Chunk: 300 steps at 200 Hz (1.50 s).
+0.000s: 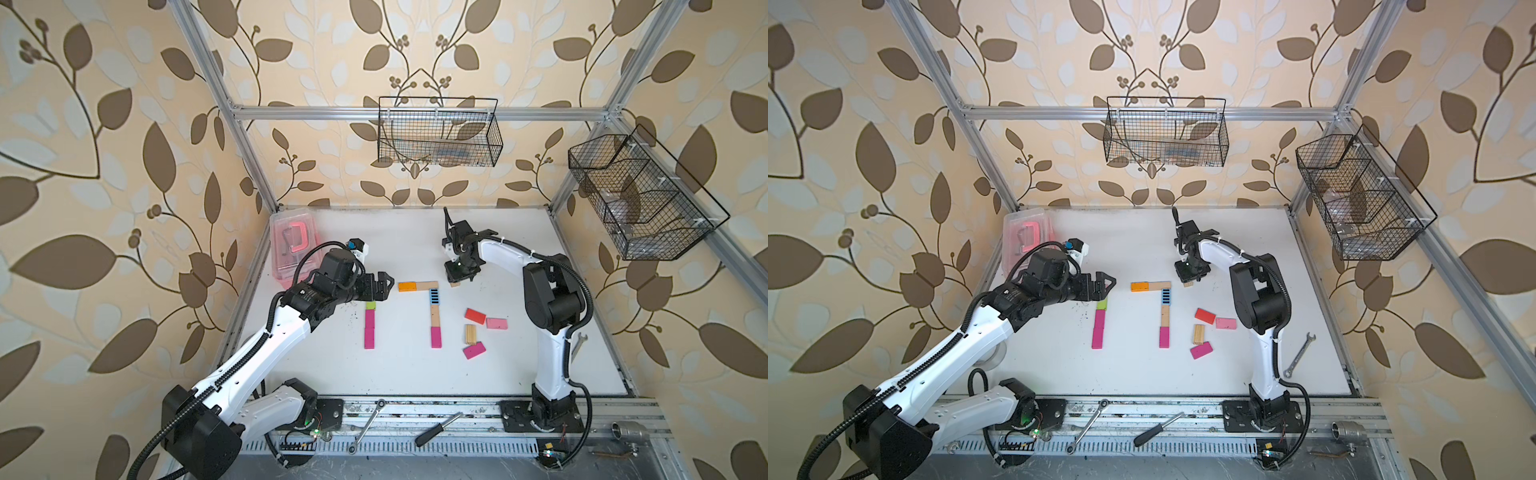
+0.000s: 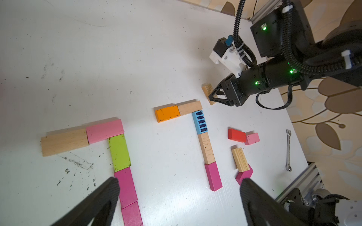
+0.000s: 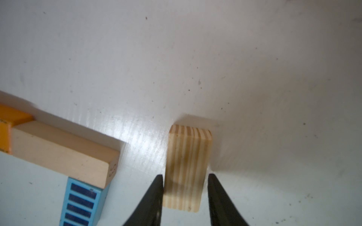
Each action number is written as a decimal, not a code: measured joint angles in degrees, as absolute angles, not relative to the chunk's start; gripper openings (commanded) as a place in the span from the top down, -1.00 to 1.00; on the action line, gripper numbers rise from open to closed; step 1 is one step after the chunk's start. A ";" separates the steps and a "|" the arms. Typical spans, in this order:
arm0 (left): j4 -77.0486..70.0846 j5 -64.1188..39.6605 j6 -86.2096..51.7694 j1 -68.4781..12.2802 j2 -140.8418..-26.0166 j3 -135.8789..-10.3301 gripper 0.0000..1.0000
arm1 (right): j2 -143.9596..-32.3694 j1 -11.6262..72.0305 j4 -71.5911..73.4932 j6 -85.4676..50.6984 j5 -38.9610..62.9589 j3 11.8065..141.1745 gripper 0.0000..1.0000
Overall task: Assemble the number 7 with building blocks
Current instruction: Move the building block to the center of the board.
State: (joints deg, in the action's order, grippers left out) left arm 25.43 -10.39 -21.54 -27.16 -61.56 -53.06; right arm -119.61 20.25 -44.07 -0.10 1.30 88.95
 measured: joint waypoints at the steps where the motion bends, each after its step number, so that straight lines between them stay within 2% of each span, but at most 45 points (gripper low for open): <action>1: 25.45 -10.39 -21.54 -27.16 -61.56 -53.06 -0.98 | -119.61 20.25 -44.10 -0.03 1.28 88.95 0.44; 30: 25.34 -10.37 -21.54 -27.16 -61.58 -53.06 -0.98 | -119.42 20.29 -43.94 2.46 1.30 88.64 0.60; 126: 25.50 -10.50 -21.54 -27.16 -62.54 -53.06 -0.98 | -108.97 19.18 -41.17 18.63 -2.50 77.49 0.67; 168: 25.39 -10.50 -21.54 -27.16 -62.54 -53.06 -0.98 | -103.18 18.83 -36.34 26.55 -6.11 73.38 0.62; 238: 25.28 -10.48 -21.54 -27.16 -62.52 -53.06 -0.98 | -105.80 16.64 -37.87 40.73 -6.37 75.77 0.60; 300: 25.19 -10.02 -21.54 -27.16 -61.76 -53.06 -0.98 | -109.91 15.99 -38.20 51.16 -11.03 76.62 0.59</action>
